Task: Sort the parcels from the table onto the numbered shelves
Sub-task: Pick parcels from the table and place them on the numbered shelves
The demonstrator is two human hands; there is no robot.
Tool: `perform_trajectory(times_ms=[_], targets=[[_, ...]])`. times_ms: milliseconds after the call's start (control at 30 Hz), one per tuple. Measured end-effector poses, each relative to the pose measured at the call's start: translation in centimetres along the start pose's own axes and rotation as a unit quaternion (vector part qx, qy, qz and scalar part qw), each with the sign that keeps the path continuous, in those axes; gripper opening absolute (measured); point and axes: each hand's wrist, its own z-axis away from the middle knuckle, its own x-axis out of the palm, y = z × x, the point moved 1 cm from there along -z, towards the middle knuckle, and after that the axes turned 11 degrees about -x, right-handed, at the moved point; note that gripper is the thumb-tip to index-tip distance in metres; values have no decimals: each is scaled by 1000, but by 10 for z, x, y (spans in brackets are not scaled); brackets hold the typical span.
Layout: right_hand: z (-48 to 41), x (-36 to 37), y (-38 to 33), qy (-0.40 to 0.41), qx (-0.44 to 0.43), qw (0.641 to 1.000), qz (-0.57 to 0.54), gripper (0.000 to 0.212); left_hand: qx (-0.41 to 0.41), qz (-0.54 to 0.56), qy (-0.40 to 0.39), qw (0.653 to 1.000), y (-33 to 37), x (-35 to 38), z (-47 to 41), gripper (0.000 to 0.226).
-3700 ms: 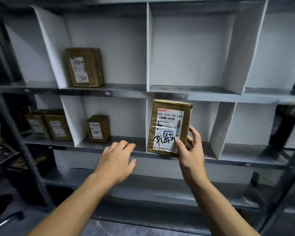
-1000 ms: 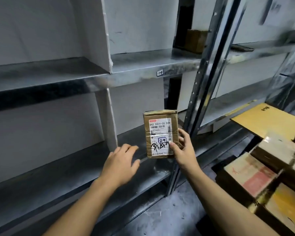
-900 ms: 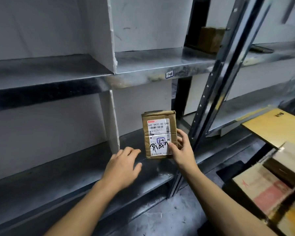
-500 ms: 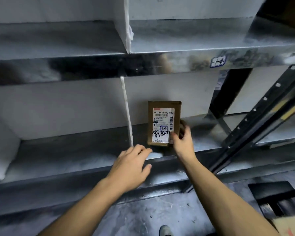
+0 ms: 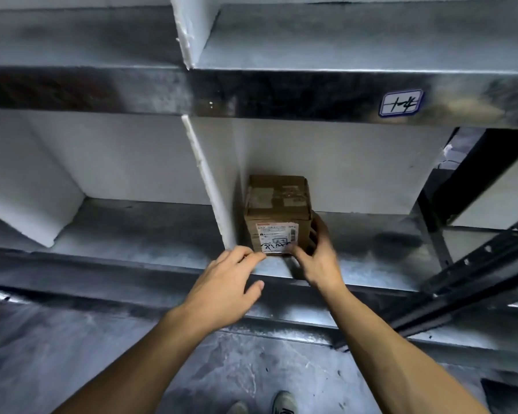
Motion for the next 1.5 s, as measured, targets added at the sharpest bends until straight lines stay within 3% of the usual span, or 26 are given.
perform_trajectory(times_ms=[133,400,500,633,800,933,1133,1300,1500], targets=[[-9,2,5,27,1,999,-44,64,-24,8,13,1000,6,2,3,51],[-8,5,3,25,8,1000,-1,72,-38,15,17,999,5,4,10,50],[3,-9,-1,11,10,998,53,77,-31,9,7,999,6,4,9,51],[31,-36,-7,23,-2,986,166,62,15,-13,-7,1000,12,6,6,53],[95,-60,-16,32,-24,911,411,40,103,-98,2,990,25,16,7,51],[169,-69,-38,36,29,852,521,46,191,-145,-21,971,41,31,24,51],[296,-69,-60,89,165,821,539,49,316,-136,-69,936,73,62,69,53],[396,-74,-79,159,292,778,534,51,437,-122,-101,886,115,89,119,51],[489,-82,-99,232,387,726,519,47,526,-109,-146,831,173,121,180,53]])
